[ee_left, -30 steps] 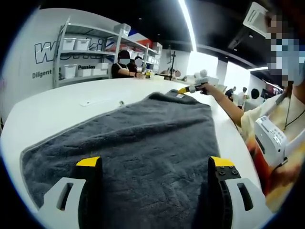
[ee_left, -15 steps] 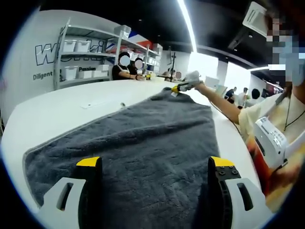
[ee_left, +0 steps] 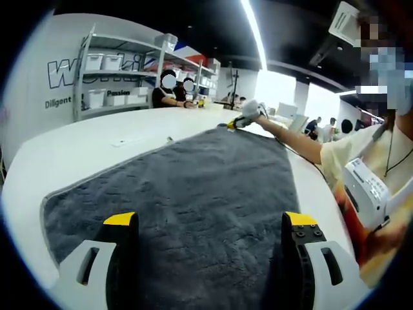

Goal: Fold the towel on the table until its edges align and the towel forms a compact rectangular stack.

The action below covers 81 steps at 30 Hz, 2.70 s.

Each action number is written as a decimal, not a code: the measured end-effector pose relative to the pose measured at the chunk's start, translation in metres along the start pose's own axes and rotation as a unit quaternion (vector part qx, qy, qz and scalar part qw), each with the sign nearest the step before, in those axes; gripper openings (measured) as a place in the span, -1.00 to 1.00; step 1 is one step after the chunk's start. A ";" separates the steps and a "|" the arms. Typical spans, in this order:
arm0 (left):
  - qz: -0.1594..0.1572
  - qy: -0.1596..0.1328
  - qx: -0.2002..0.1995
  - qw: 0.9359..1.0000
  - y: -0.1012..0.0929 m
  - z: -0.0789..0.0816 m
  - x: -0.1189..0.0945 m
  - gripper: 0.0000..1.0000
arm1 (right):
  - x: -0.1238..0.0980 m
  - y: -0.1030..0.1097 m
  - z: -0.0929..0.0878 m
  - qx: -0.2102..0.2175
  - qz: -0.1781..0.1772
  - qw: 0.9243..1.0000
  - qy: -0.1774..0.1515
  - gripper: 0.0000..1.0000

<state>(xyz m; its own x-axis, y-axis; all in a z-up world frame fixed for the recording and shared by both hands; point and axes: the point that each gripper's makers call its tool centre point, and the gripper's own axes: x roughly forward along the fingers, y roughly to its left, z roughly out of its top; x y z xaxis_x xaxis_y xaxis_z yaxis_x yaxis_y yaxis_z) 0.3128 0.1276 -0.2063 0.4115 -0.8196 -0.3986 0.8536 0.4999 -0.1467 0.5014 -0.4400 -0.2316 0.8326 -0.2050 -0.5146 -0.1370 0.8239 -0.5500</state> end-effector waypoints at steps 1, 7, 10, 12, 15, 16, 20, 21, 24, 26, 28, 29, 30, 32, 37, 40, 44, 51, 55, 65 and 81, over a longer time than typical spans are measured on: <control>0.000 0.001 0.000 1.000 0.000 0.000 0.000 0.80 | 0.001 0.000 -0.002 -0.003 -0.001 1.000 0.004 -0.98; 0.000 -0.002 -0.004 1.000 0.001 0.000 0.000 0.80 | -0.005 -0.009 0.000 -0.008 -0.025 1.000 -0.007 -0.61; 0.001 -0.003 -0.006 1.000 0.001 0.000 0.000 0.80 | -0.012 -0.016 0.001 0.017 -0.026 0.999 -0.017 -0.34; 0.003 -0.005 -0.005 1.000 0.001 0.001 0.000 0.80 | -0.020 -0.023 -0.003 0.021 -0.035 0.999 -0.014 -0.27; 0.003 -0.006 -0.005 1.000 0.001 0.002 0.000 0.80 | -0.035 -0.031 -0.009 0.013 -0.045 0.999 -0.012 -0.25; 0.004 -0.006 -0.004 1.000 0.001 0.002 0.000 0.80 | -0.040 -0.033 -0.011 0.013 -0.043 0.999 -0.015 -0.25; 0.010 -0.008 -0.005 1.000 0.003 0.002 -0.003 0.80 | -0.065 -0.031 -0.016 0.008 -0.018 0.999 -0.030 -0.23; 0.011 -0.009 -0.006 1.000 0.003 0.003 -0.003 0.80 | -0.072 -0.029 -0.018 0.004 -0.010 0.999 -0.033 -0.22; 0.012 -0.014 -0.009 1.000 0.002 0.005 -0.007 0.81 | -0.093 -0.022 -0.023 0.000 0.007 0.999 -0.045 -0.13; -0.002 -0.036 -0.020 0.999 -0.007 0.012 -0.009 0.81 | -0.105 -0.020 -0.031 -0.003 0.016 0.999 -0.038 -0.10; -0.005 -0.042 -0.018 0.999 -0.012 0.015 -0.013 0.81 | -0.116 -0.019 -0.035 -0.006 0.019 0.999 -0.037 -0.08; 0.001 -0.050 -0.014 0.999 -0.013 0.018 -0.015 0.82 | -0.123 -0.017 -0.037 -0.006 0.028 0.999 -0.040 -0.07; 0.008 -0.053 -0.012 0.998 -0.013 0.019 -0.018 0.81 | -0.132 -0.009 -0.037 0.007 0.051 0.997 -0.049 -0.06; 0.014 -0.062 -0.011 0.998 -0.016 0.021 -0.025 0.82 | -0.146 0.003 -0.037 0.029 0.092 0.993 -0.064 0.00; 0.043 -0.084 -0.023 0.995 -0.022 0.019 -0.048 0.84 | -0.180 0.030 -0.038 0.050 0.174 0.979 -0.094 0.23; 0.085 -0.077 -0.026 0.993 -0.018 0.006 -0.063 0.86 | -0.196 0.038 -0.041 0.047 0.190 0.976 -0.100 0.38; 0.100 -0.084 -0.050 0.990 -0.024 -0.007 -0.081 0.88 | -0.215 0.049 -0.045 0.050 0.216 0.968 -0.116 0.61; 0.136 -0.063 -0.064 0.987 -0.038 -0.032 -0.105 0.89 | -0.240 0.063 -0.058 0.065 0.254 0.954 -0.148 0.98; 0.154 -0.050 -0.068 0.984 -0.043 -0.044 -0.112 0.82 | -0.251 0.078 -0.069 0.067 0.277 0.945 -0.161 0.99; 0.165 -0.022 -0.082 0.983 -0.059 -0.071 -0.132 0.50 | -0.258 0.082 -0.100 0.064 0.294 0.942 -0.147 0.93; 0.168 0.028 -0.087 0.981 -0.048 -0.086 -0.131 0.13 | -0.264 0.097 -0.104 0.013 0.321 0.934 -0.156 0.75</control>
<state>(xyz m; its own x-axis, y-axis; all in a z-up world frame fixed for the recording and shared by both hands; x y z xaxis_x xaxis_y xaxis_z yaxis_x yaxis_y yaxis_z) 0.1909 0.2352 -0.2249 0.6388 -0.5854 -0.4992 0.6023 0.7842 -0.1488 0.2123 -0.3605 -0.2174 0.6993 0.4974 -0.5133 -0.6529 0.7369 -0.1754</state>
